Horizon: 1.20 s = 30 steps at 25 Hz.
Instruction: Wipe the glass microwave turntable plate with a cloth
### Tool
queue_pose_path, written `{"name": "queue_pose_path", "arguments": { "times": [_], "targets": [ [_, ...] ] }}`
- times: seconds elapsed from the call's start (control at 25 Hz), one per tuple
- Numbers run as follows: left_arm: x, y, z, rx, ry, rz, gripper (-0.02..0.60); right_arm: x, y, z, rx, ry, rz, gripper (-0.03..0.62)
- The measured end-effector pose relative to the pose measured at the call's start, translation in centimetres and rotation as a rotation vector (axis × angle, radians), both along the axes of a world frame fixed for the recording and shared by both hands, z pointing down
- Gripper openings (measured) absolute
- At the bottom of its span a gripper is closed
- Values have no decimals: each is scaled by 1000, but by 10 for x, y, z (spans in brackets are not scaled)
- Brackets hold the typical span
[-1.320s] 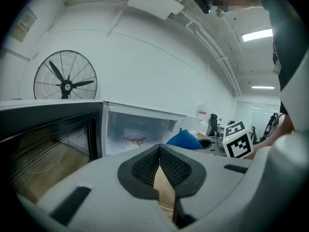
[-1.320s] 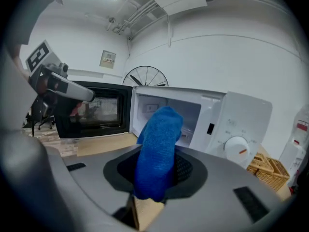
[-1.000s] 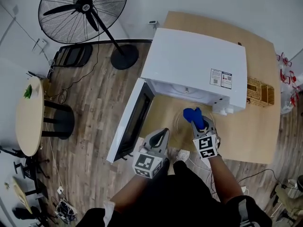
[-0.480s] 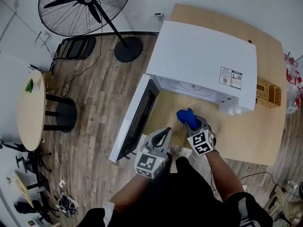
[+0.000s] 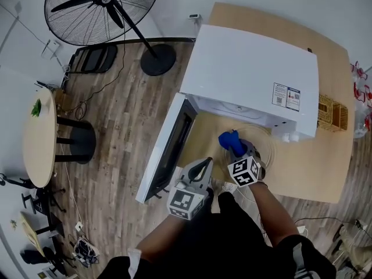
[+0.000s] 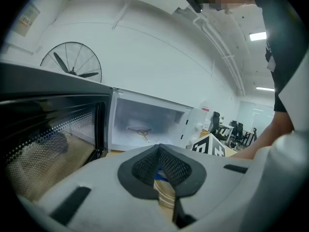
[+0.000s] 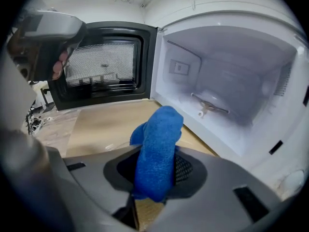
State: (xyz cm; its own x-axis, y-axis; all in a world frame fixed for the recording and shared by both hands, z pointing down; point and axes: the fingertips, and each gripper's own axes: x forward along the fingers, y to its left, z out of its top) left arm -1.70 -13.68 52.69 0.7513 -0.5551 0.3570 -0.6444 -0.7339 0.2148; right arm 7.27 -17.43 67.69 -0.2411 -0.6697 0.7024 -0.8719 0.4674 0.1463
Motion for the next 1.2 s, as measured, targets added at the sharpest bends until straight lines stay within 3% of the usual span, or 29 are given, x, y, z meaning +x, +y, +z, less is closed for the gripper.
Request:
{"name": "queue_pose_path", "arguments": {
  "times": [0.36,0.72,1.2],
  "targets": [
    [12,-2,0,-9,-8,44,2,45,-12,0,12,65,141,107],
    [24,3,-1,-25,14,75,2,116,3,0,-2,92,394,107],
    [23,5,-2,-18,14,96,2,157,27,0,5,142,521,107]
  ]
}}
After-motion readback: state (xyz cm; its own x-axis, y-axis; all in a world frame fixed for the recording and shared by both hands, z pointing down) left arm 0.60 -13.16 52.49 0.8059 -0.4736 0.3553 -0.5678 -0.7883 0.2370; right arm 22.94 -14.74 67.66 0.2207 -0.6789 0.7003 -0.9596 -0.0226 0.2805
